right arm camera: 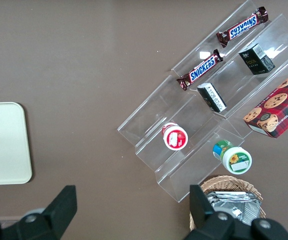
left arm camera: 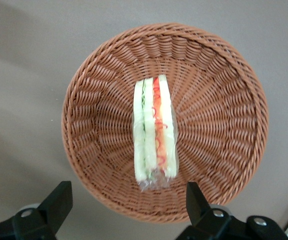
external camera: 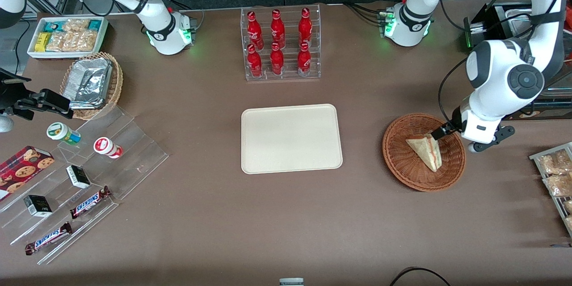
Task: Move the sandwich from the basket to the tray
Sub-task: 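Move the left gripper down over the wrapped sandwich in the wicker basket, then close the left gripper on the wrapped sandwich's edge, then lift the sandwich and carry it with the left gripper over the cream tray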
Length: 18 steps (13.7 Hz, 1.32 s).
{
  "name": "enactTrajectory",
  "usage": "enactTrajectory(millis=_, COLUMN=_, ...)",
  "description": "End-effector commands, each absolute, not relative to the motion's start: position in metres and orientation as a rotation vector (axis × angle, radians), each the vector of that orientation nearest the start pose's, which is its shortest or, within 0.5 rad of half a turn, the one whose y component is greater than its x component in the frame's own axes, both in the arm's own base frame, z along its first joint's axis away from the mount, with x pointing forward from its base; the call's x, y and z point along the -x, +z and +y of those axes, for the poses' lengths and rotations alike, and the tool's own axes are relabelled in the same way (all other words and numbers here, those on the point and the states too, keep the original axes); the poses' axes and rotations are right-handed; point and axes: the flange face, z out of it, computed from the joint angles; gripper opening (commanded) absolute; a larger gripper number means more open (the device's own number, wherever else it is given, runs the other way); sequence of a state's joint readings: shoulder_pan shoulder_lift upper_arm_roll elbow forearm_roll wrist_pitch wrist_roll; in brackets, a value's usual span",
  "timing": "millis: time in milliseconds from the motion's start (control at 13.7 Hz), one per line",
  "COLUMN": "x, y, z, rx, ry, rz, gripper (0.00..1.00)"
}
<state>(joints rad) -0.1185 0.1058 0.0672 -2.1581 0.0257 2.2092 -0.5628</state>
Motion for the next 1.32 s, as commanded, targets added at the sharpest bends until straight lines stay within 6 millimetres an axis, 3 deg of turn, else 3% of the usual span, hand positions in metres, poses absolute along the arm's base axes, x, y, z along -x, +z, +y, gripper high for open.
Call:
enactTrajectory(millis=0, x=-0.545, y=0.320, z=-0.035, rx=2.989, ry=0.032, rz=-0.856, gripper=1.00)
enactTrajectory(millis=439, x=-0.546, y=0.270, z=-0.044, rx=2.981, ry=0.078, rz=-0.825, gripper=1.00)
enactTrajectory(millis=512, x=-0.545, y=0.263, z=-0.044, rx=2.977, ry=0.095, rz=-0.821, gripper=0.96)
enactTrajectory(millis=585, x=-0.545, y=0.259, z=-0.044, rx=2.973, ry=0.104, rz=-0.822, gripper=0.82)
enactTrajectory(millis=732, x=-0.544, y=0.255, z=-0.044, rx=2.970, ry=0.117, rz=-0.819, gripper=0.24)
enactTrajectory(millis=805, x=-0.544, y=0.254, z=-0.044, rx=2.970, ry=0.119, rz=-0.817, gripper=0.04)
enactTrajectory(millis=1098, x=-0.557, y=0.249, z=-0.060, rx=2.963, ry=0.168, rz=-0.784, gripper=0.00)
enactTrajectory(millis=1244, x=-0.570, y=0.267, z=-0.067, rx=2.957, ry=0.196, rz=-0.769, gripper=0.00)
